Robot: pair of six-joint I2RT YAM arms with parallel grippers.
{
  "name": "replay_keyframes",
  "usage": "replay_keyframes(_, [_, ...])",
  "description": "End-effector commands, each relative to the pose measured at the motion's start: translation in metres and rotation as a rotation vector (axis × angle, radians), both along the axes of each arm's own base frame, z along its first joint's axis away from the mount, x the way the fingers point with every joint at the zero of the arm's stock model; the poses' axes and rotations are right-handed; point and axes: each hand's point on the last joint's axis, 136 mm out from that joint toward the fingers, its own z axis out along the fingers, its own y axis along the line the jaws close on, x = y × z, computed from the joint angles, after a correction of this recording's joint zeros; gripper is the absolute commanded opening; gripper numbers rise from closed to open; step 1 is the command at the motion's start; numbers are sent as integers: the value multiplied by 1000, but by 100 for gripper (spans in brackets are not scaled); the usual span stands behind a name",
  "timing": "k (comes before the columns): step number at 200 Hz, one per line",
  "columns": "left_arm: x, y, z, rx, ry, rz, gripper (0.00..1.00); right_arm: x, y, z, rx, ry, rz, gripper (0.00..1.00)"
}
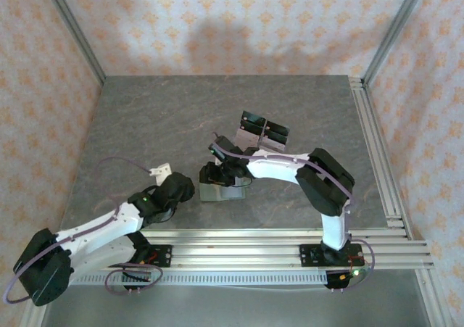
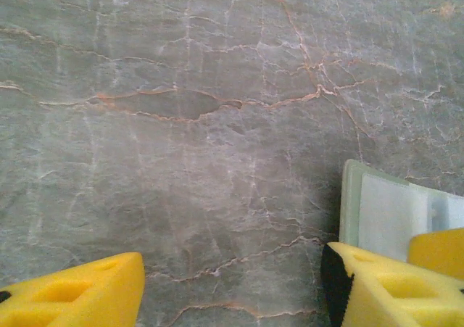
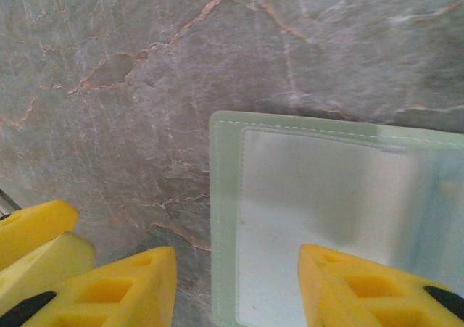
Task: Put the credit cards into the card holder
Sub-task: Flip over the card slot in the card holder.
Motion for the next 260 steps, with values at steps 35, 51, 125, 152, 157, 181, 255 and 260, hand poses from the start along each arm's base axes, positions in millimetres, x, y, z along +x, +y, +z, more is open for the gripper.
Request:
replay_keyframes(35, [-9, 19, -3, 46, 20, 40, 67, 0, 27, 23, 29, -23, 25, 47])
replay_keyframes(51, [-7, 17, 1, 49, 14, 25, 68, 4, 17, 36, 19, -56, 12, 47])
replay_keyframes(125, [19, -29, 18, 43, 20, -176, 74, 26, -84, 49, -155, -190, -116, 48])
replay_keyframes(152, [31, -47, 13, 54, 55, -230, 74, 21, -95, 36, -217, -190, -87, 48])
replay_keyframes(157, [32, -48, 11, 58, 61, -233, 74, 21, -95, 33, -219, -185, -83, 48])
replay_keyframes(181, [35, -50, -1, 86, 94, -235, 74, 16, -94, 19, -216, -160, -70, 48])
replay_keyframes(255, [21, -35, -38, 203, 236, -243, 73, 8, -88, -4, -195, -113, -60, 48])
replay_keyframes(260, [20, -34, -40, 212, 244, -243, 73, 8, -87, -6, -193, -110, -60, 48])
